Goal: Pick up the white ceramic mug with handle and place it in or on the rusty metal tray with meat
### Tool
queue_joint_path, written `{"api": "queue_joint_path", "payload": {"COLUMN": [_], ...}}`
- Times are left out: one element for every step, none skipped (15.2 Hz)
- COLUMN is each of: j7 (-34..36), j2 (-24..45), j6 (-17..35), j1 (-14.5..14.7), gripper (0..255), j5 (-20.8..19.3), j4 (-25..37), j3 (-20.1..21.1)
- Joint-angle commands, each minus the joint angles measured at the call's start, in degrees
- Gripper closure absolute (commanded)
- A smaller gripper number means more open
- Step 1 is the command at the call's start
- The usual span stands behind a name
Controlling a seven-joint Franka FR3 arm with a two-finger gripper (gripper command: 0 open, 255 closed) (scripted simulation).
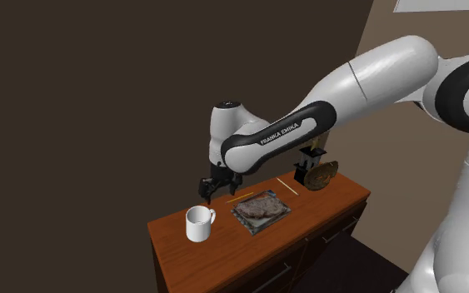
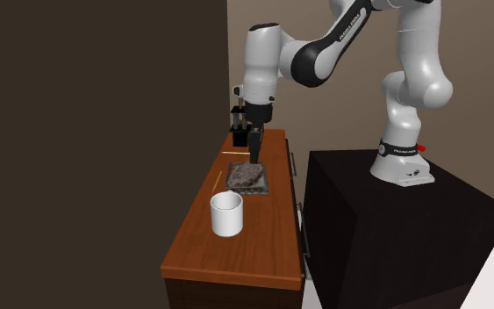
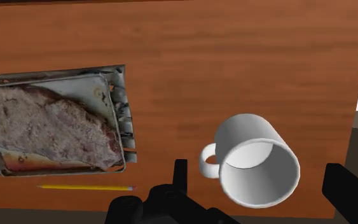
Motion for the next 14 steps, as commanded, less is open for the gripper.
{"api": "queue_joint_path", "payload": {"j7": [1.6,2.4,3.0,3.7,4.2,4.8,5.2,5.6,6.0,6.3,6.6,6.7,6.8,6.9], "j2": [4.4,6.6,8.9,11.1,13.4,15.6,17.9,20.2,22.5,24.8,27.2,28.9,29.4,30.0], "j6": [1.1,1.5,1.8,2.1,2.3,2.4,2.4,2.4,2.3,2.1,1.8,1.6,2.1,2.5], "j1": [0.8,1.2,1.7,2.3,2.8,3.3,3.9,4.4,5.0,5.6,6.1,6.5,6.6,6.7], "gripper": [0,0,0,0,0,0,0,0,0,0,0,0,0,0], "j5": [-1.3,-1.9,-2.4,-2.9,-3.4,-3.8,-4.1,-4.4,-4.7,-4.9,-5.0,-5.1,-5.3,-5.4], "j4": [3.1,4.9,6.7,8.7,10.7,12.8,15.0,17.3,19.7,22.3,24.9,26.9,27.0,27.1], "j3": [-0.2,-0.4,-0.5,-0.8,-1.0,-1.2,-1.5,-1.7,-1.9,-2.2,-2.4,-2.5,-2.7,-2.8]}}
